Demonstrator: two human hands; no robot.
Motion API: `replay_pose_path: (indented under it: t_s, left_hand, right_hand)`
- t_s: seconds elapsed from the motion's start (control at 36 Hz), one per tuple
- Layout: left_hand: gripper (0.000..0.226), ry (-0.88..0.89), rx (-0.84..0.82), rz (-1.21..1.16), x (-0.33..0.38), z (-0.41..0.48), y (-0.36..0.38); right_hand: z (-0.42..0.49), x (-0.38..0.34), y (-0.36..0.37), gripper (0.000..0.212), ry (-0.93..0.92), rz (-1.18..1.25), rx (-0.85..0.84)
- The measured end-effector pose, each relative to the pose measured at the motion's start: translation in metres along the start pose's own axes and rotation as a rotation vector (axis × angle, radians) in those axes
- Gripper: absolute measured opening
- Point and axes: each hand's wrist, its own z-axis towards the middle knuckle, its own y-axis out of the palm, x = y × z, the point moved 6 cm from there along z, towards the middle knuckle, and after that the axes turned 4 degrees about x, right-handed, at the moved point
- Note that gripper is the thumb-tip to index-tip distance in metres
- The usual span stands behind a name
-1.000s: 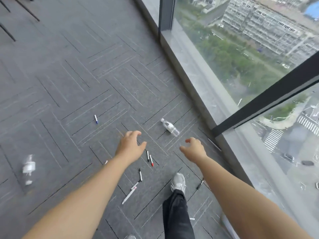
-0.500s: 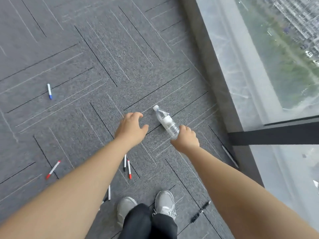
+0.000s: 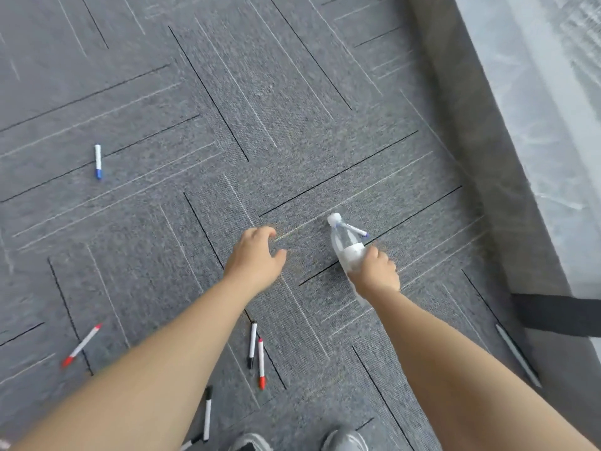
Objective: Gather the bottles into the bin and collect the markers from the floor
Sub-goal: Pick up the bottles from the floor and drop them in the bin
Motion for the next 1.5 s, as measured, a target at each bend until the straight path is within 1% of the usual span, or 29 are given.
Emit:
replay_pose_path:
  t_s: [0.06, 0.08, 0.14, 0.19, 0.28, 0.36, 0.44, 0.53, 0.58, 0.64, 0.72, 0.83, 0.89, 1.0, 1.06, 1.14, 1.25, 1.33, 1.36, 1.44, 1.5]
  left_hand:
    - [0.047, -0.021, 0.007, -0.025, -0.001, -0.013, -0.014]
    - [0.047, -0.035, 0.010, -0.039, -0.002, -0.022, -0.023]
    - [0.047, -0.067, 0.004, -0.068, -0.002, -0.044, -0.042]
    - [0.046, -0.084, 0.007, -0.081, -0.005, -0.064, -0.061]
    - [0.046, -0.103, 0.034, -0.069, -0.016, -0.075, -0.084]
    - [0.046, -0.122, 0.074, -0.071, -0.030, -0.070, -0.091]
    - [0.046, -0.137, 0.089, -0.099, -0.047, -0.064, -0.078]
    - [0.047, -0.151, 0.077, -0.106, -0.065, -0.060, -0.057]
    - [0.046, -0.163, 0.075, -0.127, -0.080, -0.060, -0.045]
    - [0.046, -0.180, 0.070, -0.144, -0.097, -0.060, -0.037]
    - [0.046, -0.222, 0.060, -0.154, -0.124, -0.062, -0.033]
    - [0.045, -0.278, 0.074, -0.171, -0.154, -0.069, -0.045]
    - [0.045, -0.311, 0.094, -0.185, -0.166, -0.077, -0.057]
    - [0.043, -0.378, 0.144, -0.232, -0.181, -0.108, -0.090]
    - [0.044, -0.409, 0.162, -0.272, -0.186, -0.129, -0.112]
    - [0.044, -0.463, 0.209, -0.337, -0.191, -0.168, -0.154]
    - [0.043, -0.528, 0.298, -0.392, -0.201, -0.234, -0.224]
    - [0.041, -0.581, 0.374, -0.458, -0.219, -0.290, -0.282]
    - [0.041, -0.602, 0.396, -0.474, -0.226, -0.309, -0.299]
    - [0.043, -0.649, 0.454, -0.512, -0.252, -0.362, -0.348]
    - [0.044, -0.674, 0.472, -0.547, -0.274, -0.393, -0.374]
  right_hand:
    - [-0.017, -0.009, -0.010, 0.042, 0.005, 0.015, 0.007]
    - [-0.028, -0.013, -0.015, 0.042, -0.001, -0.011, -0.001]
    - [-0.053, -0.020, -0.024, 0.058, -0.014, -0.086, -0.059]
    - [-0.076, -0.025, -0.032, 0.074, -0.006, -0.073, -0.122]
    - [-0.092, -0.036, -0.034, 0.082, -0.024, -0.067, -0.193]
    - [-0.093, -0.047, -0.024, 0.086, -0.043, -0.063, -0.214]
    - [-0.090, -0.059, 0.003, 0.093, -0.064, -0.036, -0.244]
    - [-0.088, -0.075, 0.042, 0.104, -0.086, -0.023, -0.293]
    - [-0.089, -0.089, 0.069, 0.107, -0.101, -0.008, -0.326]
    - [-0.093, -0.106, 0.093, 0.104, -0.130, 0.008, -0.343]
    - [-0.101, -0.128, 0.121, 0.090, -0.171, 0.011, -0.336]
    - [-0.114, -0.146, 0.133, 0.076, -0.185, -0.018, -0.306]
    - [-0.122, -0.152, 0.126, 0.072, -0.201, -0.042, -0.294]
    - [-0.150, -0.169, 0.091, 0.072, -0.234, -0.049, -0.287]
    - [-0.169, -0.182, 0.068, 0.071, -0.226, -0.016, -0.300]
    - [-0.205, -0.204, 0.030, 0.074, -0.236, 0.056, -0.339]
    - [-0.277, -0.235, -0.023, 0.073, -0.268, 0.052, -0.372]
    - [-0.336, -0.259, -0.059, 0.087, -0.300, 0.015, -0.386]
    - [-0.355, -0.267, -0.069, 0.088, -0.324, -0.004, -0.383]
    - [-0.414, -0.296, -0.093, 0.080, -0.384, -0.029, -0.372]
    - [-0.450, -0.315, -0.101, 0.083, -0.401, -0.028, -0.378]
